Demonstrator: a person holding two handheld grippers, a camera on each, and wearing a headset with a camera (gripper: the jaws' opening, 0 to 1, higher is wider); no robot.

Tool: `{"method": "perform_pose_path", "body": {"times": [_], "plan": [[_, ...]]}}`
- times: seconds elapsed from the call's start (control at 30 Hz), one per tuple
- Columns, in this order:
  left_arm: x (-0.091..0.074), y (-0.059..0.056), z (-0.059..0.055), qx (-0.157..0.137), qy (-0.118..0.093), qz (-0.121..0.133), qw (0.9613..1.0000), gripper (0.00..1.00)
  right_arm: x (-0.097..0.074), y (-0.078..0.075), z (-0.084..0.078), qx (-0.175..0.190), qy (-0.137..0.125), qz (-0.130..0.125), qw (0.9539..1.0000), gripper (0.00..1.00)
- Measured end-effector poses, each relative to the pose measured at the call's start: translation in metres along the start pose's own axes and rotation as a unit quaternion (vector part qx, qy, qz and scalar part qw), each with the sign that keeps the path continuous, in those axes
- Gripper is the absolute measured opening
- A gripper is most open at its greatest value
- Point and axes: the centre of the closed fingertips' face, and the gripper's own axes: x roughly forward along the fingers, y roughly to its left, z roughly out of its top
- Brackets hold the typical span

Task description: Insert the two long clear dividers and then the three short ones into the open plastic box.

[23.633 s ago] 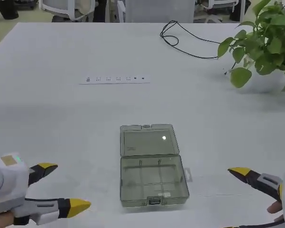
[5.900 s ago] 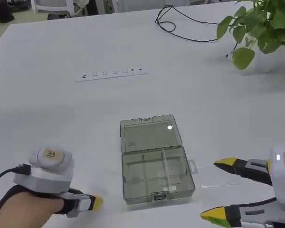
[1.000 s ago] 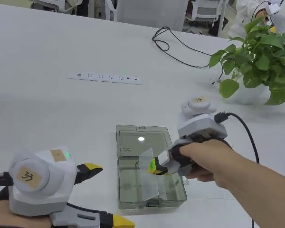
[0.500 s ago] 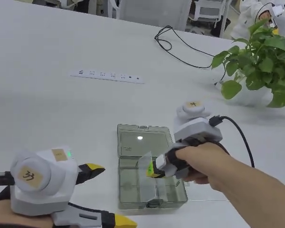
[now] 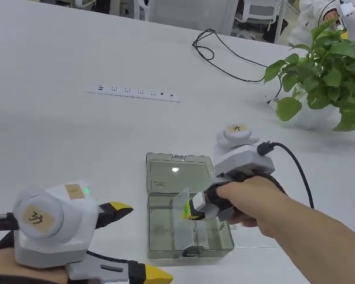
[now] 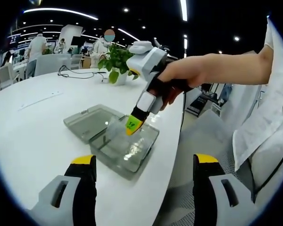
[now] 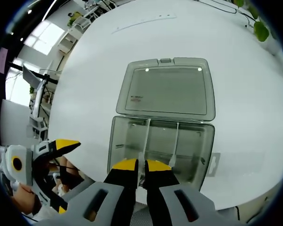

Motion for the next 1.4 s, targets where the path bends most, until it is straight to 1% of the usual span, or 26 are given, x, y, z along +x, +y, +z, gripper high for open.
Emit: {"method": "perform_pose_path", "body": {"times": [0.13,0.3,0.5,0.57,0.6,0.67,0.73,0.9,0.97,1.0,1.1,1.2,1.23,1.33,1.37,1.4], "plan": [[0.000,0.000,-0.001,0.000,0.002,0.000,1.0000,0.85,0.000,0.001,0.000,-0.006,0.000,-0.001,1.0000,0.07],[0.000,0.001,-0.002,-0.002,0.003,0.001,1.0000,0.85,0.002,0.000,0.002,-0.020,0.002,-0.012,0.9997,0.07],[-0.001,0.001,-0.003,-0.003,0.004,0.002,1.0000,0.85,0.003,0.003,0.003,-0.062,0.008,-0.033,0.9975,0.07],[-0.001,0.000,-0.003,-0.003,0.004,0.002,1.0000,0.85,0.003,0.004,0.003,-0.079,0.011,-0.042,0.9960,0.07],[-0.001,0.000,-0.003,-0.003,0.004,0.002,1.0000,0.85,0.003,0.005,0.003,-0.082,0.011,-0.043,0.9957,0.07],[-0.001,0.001,-0.004,-0.003,0.005,0.003,1.0000,0.85,0.003,0.004,0.002,-0.102,0.014,-0.055,0.9932,0.07],[-0.001,0.001,-0.004,-0.003,0.004,0.003,1.0000,0.85,0.004,0.006,0.002,-0.109,0.014,-0.059,0.9922,0.07],[-0.001,0.001,-0.003,-0.004,0.004,0.005,1.0000,0.85,0.006,0.008,0.003,-0.147,0.016,-0.079,0.9859,0.07],[-0.002,0.002,-0.003,-0.003,0.004,0.005,1.0000,0.84,0.007,0.009,0.003,-0.154,0.017,-0.083,0.9844,0.07],[-0.002,0.002,-0.003,-0.004,0.004,0.006,1.0000,0.84,0.008,0.009,0.003,-0.164,0.018,-0.088,0.9824,0.07],[-0.002,0.002,-0.004,-0.003,0.005,0.007,1.0000,0.84,0.011,0.011,0.002,-0.176,0.019,-0.093,0.9799,0.07],[-0.002,0.002,-0.004,-0.004,0.006,0.007,1.0000,0.85,0.013,0.010,0.002,-0.177,0.017,-0.088,0.9801,0.07],[-0.002,0.002,-0.005,-0.004,0.006,0.007,0.9999,0.85,0.014,0.009,0.003,-0.171,0.015,-0.083,0.9816,0.07],[-0.002,0.002,-0.005,-0.005,0.006,0.007,0.9999,0.85,0.017,0.008,0.001,-0.164,0.012,-0.071,0.9839,0.08],[-0.002,0.002,-0.005,-0.005,0.007,0.007,0.9999,0.85,0.018,0.008,0.001,-0.158,0.008,-0.065,0.9853,0.08],[-0.002,0.002,-0.005,-0.004,0.007,0.008,0.9999,0.85,0.019,0.008,0.000,-0.155,0.008,-0.065,0.9858,0.08]]}}
